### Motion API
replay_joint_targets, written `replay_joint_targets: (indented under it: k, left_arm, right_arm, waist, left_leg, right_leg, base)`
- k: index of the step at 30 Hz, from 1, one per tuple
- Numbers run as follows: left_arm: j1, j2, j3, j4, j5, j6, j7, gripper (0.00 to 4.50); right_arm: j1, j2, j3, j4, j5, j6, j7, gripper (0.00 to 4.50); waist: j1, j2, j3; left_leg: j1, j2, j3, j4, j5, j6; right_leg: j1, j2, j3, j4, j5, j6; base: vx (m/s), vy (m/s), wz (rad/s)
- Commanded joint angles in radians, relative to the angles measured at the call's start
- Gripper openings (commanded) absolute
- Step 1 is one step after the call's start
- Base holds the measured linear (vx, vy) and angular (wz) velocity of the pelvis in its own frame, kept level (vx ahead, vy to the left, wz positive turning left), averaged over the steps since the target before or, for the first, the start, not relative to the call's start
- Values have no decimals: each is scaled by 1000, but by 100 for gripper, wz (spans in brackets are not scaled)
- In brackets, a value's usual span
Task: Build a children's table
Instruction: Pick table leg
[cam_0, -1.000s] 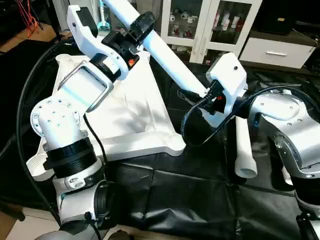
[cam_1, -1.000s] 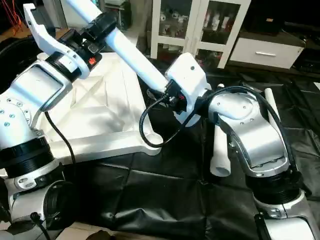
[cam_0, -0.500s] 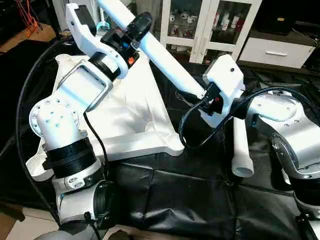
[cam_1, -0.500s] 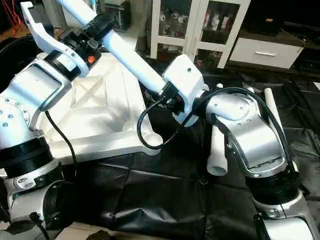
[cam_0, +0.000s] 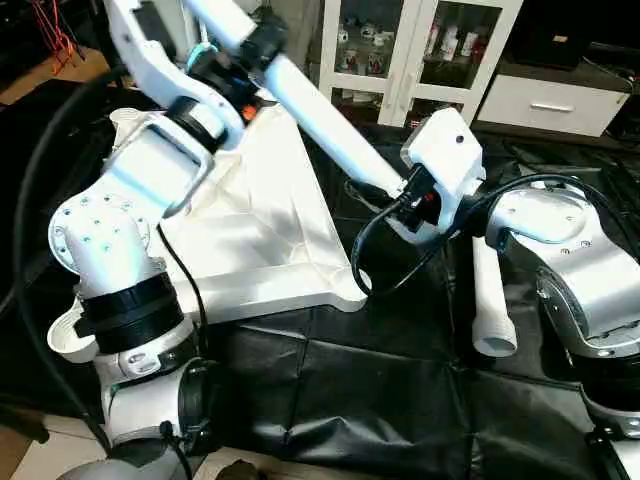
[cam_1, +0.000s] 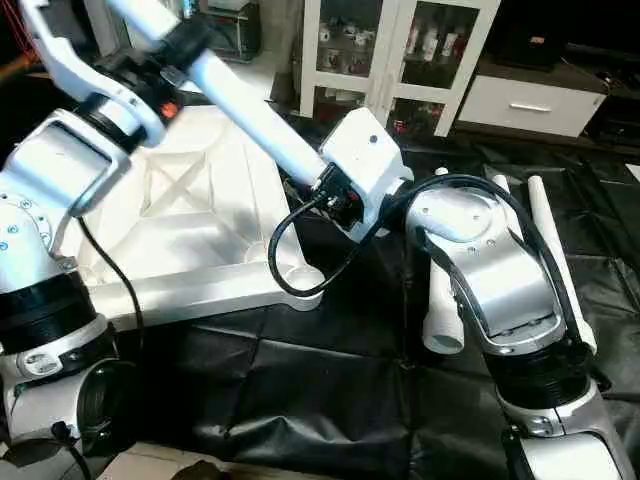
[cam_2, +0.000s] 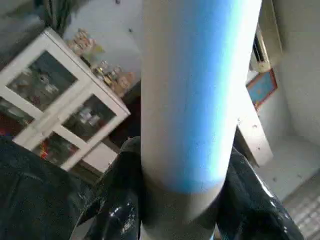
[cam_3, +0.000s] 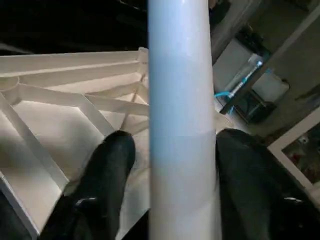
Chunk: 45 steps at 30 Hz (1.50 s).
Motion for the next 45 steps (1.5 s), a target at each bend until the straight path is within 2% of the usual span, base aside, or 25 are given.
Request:
replay_joint_targets:
  k: [1, 6, 7, 8, 9, 11, 12, 13, 14, 16, 19, 21, 26, 34, 36, 41, 45]
  left_arm:
    - [-4, 25, -17, 16, 59, -63, -10, 163]
    - [-2, 73, -29, 44, 114, -124, -50, 163]
    - [-4, 92, -25, 57, 127, -145, -69, 163]
    - [-5, 96, -24, 59, 129, -150, -73, 163]
    - [-11, 113, -20, 74, 134, -166, -98, 163]
    - [-20, 125, -19, 85, 132, -173, -117, 163]
    - [-20, 125, -19, 85, 132, -173, -117, 163]
    - [-24, 129, -19, 89, 131, -177, -124, 163]
    - [-30, 132, -16, 90, 124, -176, -129, 163]
    - [-57, 141, -10, 92, 90, -172, -156, 163]
    - [-77, 143, -12, 85, 49, -157, -190, 163]
    - [-78, 144, -13, 85, 41, -160, -193, 163]
    - [-93, 139, -10, 74, 8, -154, -186, 163]
    - [-101, 132, 4, 75, -23, -152, -164, 163]
    - [-99, 135, 2, 74, -24, -152, -163, 163]
    - [-78, 168, -30, 71, 6, -144, -196, 163]
    - [-47, 190, -61, 70, 30, -144, -240, 163]
  right_arm:
    - [11, -5, -2, -41, 16, -37, 33, 316]
    - [45, -15, 24, -97, 8, -98, 62, 358]
    - [69, -19, 34, -123, 7, -108, 66, 369]
    - [75, -20, 37, -129, 7, -110, 67, 377]
    - [105, -25, 49, -153, 5, -107, 67, 379]
    - [134, -31, 60, -169, 0, -99, 67, 379]
    - [134, -31, 60, -169, 0, -99, 67, 379]
    - [146, -34, 64, -175, -2, -97, 68, 379]
    - [159, -37, 67, -178, -3, -92, 66, 379]
    - [220, -48, 81, -181, -23, -75, 49, 379]
    - [286, -42, 67, -146, -41, -66, 9, 379]
    - [297, -43, 63, -144, -44, -66, 3, 379]
    - [363, -49, 29, -127, -58, -82, -31, 379]
    - [363, -33, -11, -150, -42, -87, -48, 379]
    - [357, -32, -16, -155, -37, -94, -47, 379]
    - [321, -10, -44, -199, 8, -100, -37, 379]
    - [267, 8, -75, -242, 71, -67, -22, 379]
  waist:
    - [-1, -4, -78]
    - [-1, -2, -79]
    - [-1, 3, -79]
    - [-1, 2, -79]
    - [-2, 8, -80]
    - [-1, 7, -78]
    - [0, 12, -78]
    - [-1, 9, -78]
    - [-1, 9, -78]
    - [0, 15, -76]
    - [0, 12, -77]
    - [-2, 11, -76]
    - [-3, 11, -74]
    - [-4, 10, -75]
    - [-5, 6, -75]
    - [-4, 8, -75]
    - [-6, 10, -75]
  left_leg:
    - [8, 48, -21, -62, -37, 8]
    - [9, 49, -23, -63, -38, 8]
    - [9, 49, -23, -64, -40, 6]
    - [8, 49, -23, -63, -40, 5]
    - [10, 50, -25, -65, -47, -3]
    - [12, 50, -24, -67, -65, -10]
    - [12, 50, -25, -67, -69, -13]
    - [13, 52, -25, -68, -77, -19]
    - [13, 51, -25, -68, -80, -21]
    - [14, 50, -24, -69, -101, -29]
    - [11, 49, -27, -70, -104, -37]
    - [10, 49, -26, -69, -114, -38]
    - [10, 49, -26, -69, -116, -32]
    - [11, 49, -25, -68, -109, -23]
    - [11, 49, -25, -68, -103, -22]
    - [12, 50, -25, -68, -95, -18]
    - [12, 51, -25, -70, -96, -22]
  right_leg:
    - [62, -79, 61, -74, -83, -122]
    - [61, -81, 60, -72, -77, -112]
    - [60, -81, 61, -75, -75, -110]
    - [62, -80, 61, -74, -71, -109]
    - [61, -81, 60, -72, -65, -118]
    - [60, -81, 60, -73, -79, -126]
    - [59, -81, 60, -74, -83, -127]
    - [59, -82, 61, -74, -83, -131]
    - [60, -81, 61, -73, -83, -132]
    - [58, -82, 61, -78, -99, -133]
    - [61, -84, 61, -78, -98, -140]
    - [63, -85, 61, -78, -110, -146]
    - [62, -84, 61, -82, -137, -133]
    - [62, -82, 60, -80, -120, -139]
    - [63, -82, 60, -79, -115, -139]
    - [61, -81, 61, -77, -114, -129]
    - [60, -81, 61, -76, -115, -126]
  base:
    - [0, 0, 0]
    - [0, 0, 0]
    - [0, 0, 0]
    - [0, 0, 0]
    - [0, 0, 0]
    - [0, 0, 0]
    - [0, 0, 0]
    - [0, 0, 0]
    - [0, 0, 0]
    - [0, 0, 0]
    - [0, 0, 0]
    - [0, 0, 0]
    - [0, 0, 0]
    - [0, 0, 0]
    - [0, 0, 0]
    - [0, 0, 0]
    - [0, 0, 0]
